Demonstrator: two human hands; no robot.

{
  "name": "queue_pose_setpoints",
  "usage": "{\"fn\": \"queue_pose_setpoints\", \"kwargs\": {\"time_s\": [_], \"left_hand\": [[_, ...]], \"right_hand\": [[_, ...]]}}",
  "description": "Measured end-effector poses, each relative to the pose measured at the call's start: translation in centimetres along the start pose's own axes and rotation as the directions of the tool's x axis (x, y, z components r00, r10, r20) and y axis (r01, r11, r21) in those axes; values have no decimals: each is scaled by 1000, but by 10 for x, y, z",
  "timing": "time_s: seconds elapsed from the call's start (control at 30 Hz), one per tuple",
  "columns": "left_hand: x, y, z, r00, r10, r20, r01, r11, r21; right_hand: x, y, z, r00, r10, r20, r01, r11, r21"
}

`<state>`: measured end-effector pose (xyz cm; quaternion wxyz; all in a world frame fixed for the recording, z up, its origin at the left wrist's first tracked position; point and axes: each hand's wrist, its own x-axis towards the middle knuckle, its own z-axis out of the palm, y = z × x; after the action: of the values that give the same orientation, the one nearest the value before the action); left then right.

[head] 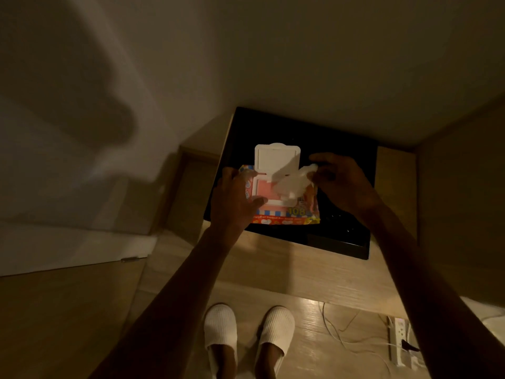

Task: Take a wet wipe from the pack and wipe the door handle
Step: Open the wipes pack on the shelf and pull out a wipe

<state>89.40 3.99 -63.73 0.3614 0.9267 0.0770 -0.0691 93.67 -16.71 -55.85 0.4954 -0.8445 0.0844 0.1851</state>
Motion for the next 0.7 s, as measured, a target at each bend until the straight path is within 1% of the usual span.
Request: {"fn": "queue_pose_setpoints", "kwargs": {"time_s": [0.07, 0.2, 0.23, 0.3, 0.4, 0.5, 0.57, 0.63, 0.67, 0.7], "left_hand": [[1, -1, 1, 1000, -5, 2, 5, 1000, 8], [1, -3, 3, 1000, -5, 10, 5, 1000, -11], [2, -4, 4, 1000, -5, 9, 5, 1000, -12], [4, -8, 6, 1000, -5, 14, 5, 1000, -15], [6, -14, 10, 1000, 4, 26, -3, 998, -57], [6, -14, 10, 1000, 12, 15, -11, 999, -37], [6, -14, 9, 1000, 15, 7, -15, 1000, -28], [6, -14, 10, 1000, 14, 18, -13, 999, -42], [6, -14, 10, 1000, 10, 22, -9, 999, -50], [6, -15, 10, 1000, 3, 25, -2, 999, -49]], "right_hand": [[2, -3, -12, 999, -23, 33, 25, 998, -53], [4, 4, -10, 991, -53, 122, 88, 950, -301], [2, 7, -7, 990, -71, 125, 111, 930, -350], [-3, 14, 0, 990, -105, 93, 133, 913, -387], [-10, 20, 12, 991, -126, -35, 107, 935, -337], [-13, 22, 15, 982, -140, -130, 98, 953, -287], [-12, 21, 9, 979, -87, -182, 51, 980, -193], [-11, 19, 0, 981, 0, -195, -15, 997, -77], [-11, 18, -5, 982, 36, -184, -50, 996, -72], [-12, 16, -10, 984, 67, -164, -85, 990, -108]]}}
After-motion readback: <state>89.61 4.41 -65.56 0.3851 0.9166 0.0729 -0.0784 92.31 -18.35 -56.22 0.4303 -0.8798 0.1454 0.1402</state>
